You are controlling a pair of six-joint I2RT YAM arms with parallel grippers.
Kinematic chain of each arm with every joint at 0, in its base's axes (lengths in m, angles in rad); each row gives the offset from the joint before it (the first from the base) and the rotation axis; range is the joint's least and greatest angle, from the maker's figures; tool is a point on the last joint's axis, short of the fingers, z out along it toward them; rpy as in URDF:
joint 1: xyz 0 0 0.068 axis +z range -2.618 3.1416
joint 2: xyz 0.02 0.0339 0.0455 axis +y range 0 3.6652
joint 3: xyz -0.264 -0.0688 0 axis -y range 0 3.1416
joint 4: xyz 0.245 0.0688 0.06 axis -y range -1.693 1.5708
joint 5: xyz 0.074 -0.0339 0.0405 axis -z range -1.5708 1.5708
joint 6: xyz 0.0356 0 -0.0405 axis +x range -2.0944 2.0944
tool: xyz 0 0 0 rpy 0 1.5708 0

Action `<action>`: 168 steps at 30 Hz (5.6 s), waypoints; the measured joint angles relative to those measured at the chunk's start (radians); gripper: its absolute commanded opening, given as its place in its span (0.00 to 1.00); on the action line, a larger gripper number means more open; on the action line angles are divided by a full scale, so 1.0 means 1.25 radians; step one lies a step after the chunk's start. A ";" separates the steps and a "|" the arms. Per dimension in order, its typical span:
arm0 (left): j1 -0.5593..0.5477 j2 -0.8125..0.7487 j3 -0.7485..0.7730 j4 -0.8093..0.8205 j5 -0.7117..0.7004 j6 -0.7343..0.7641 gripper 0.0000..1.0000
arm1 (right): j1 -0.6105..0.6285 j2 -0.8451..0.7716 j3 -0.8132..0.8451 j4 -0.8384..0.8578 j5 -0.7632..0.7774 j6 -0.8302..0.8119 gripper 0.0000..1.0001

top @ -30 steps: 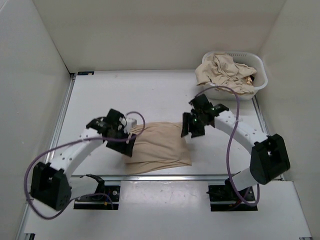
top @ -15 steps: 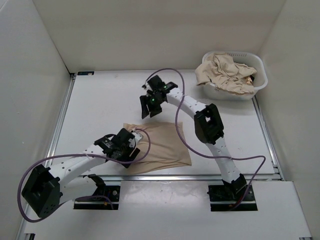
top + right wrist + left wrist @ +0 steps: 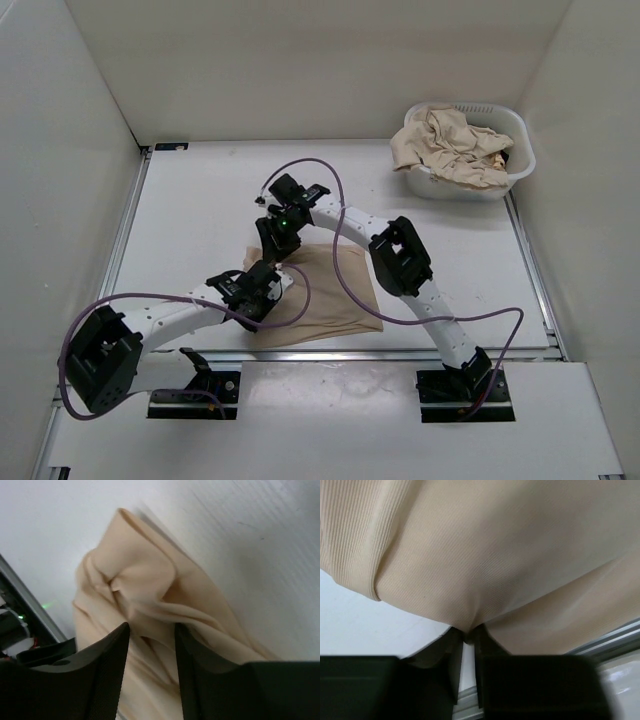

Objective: Fold and stack the trousers
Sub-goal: Fold the trousers

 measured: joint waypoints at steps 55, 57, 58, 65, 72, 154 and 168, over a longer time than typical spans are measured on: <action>0.436 0.178 0.350 -0.131 0.275 -0.001 1.00 | -0.241 -0.558 -0.555 0.116 0.258 0.240 0.89; 0.442 0.238 0.358 -0.112 0.295 -0.001 1.00 | -0.258 -0.579 -0.644 0.118 0.258 0.251 0.89; 0.442 0.261 0.358 -0.104 0.303 -0.001 1.00 | -0.262 -0.577 -0.683 0.122 0.253 0.256 0.89; 0.441 0.332 0.325 -0.055 0.320 -0.004 0.73 | -0.266 -0.515 -0.795 0.205 0.164 0.275 0.64; 0.489 0.407 0.375 -0.037 0.363 -0.004 0.14 | -0.327 -0.490 -0.874 0.361 0.094 0.356 0.00; 0.544 0.366 0.604 -0.219 0.338 -0.001 1.00 | -0.352 -0.814 -0.999 0.249 0.266 0.323 0.78; 0.529 0.519 0.482 -0.222 0.477 -0.005 0.62 | -0.308 -0.746 -1.124 0.288 0.140 0.241 0.42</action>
